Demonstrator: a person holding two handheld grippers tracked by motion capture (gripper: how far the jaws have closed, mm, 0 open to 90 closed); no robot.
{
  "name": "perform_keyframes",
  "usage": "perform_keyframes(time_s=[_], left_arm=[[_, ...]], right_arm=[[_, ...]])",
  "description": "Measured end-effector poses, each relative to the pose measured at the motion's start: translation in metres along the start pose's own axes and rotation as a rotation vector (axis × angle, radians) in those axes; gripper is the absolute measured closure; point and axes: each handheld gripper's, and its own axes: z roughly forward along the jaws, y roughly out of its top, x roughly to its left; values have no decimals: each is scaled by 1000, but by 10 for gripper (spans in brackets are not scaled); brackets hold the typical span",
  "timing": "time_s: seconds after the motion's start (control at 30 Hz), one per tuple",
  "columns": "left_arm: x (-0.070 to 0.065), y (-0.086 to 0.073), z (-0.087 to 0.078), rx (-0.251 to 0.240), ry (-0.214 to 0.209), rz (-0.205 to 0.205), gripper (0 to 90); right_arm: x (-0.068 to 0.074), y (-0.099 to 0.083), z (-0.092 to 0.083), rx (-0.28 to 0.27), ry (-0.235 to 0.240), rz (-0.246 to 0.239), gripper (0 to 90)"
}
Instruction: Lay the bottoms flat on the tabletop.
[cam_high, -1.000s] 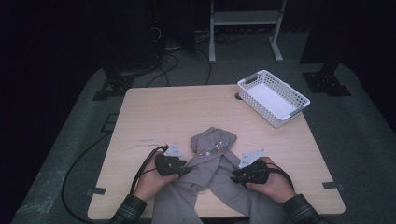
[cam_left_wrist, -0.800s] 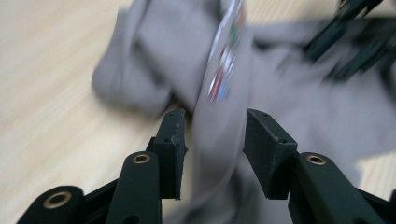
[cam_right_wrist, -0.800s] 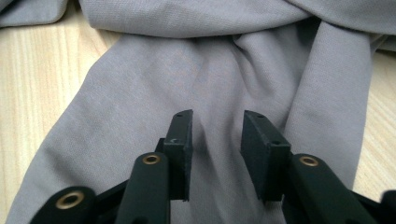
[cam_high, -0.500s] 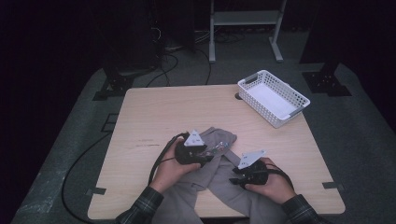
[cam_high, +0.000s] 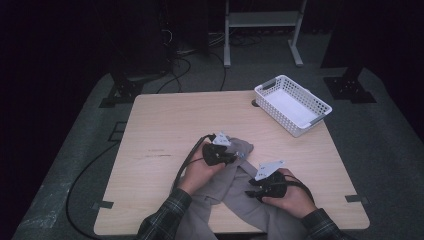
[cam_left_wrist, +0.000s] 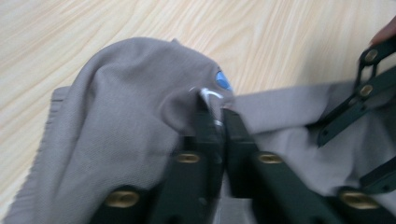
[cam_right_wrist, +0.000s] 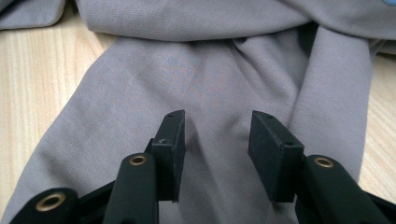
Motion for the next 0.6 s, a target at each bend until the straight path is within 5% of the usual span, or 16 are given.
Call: perform_keyframes(time_s=[0.23, 0.6], left_arm=[[-1, 10, -15, -46, -5, 3, 887], [18, 8, -65, -142, 70, -26, 886]], right_arm=[[0, 0, 0, 0, -3, 5, 548], [0, 0, 1, -2, -8, 9, 549]])
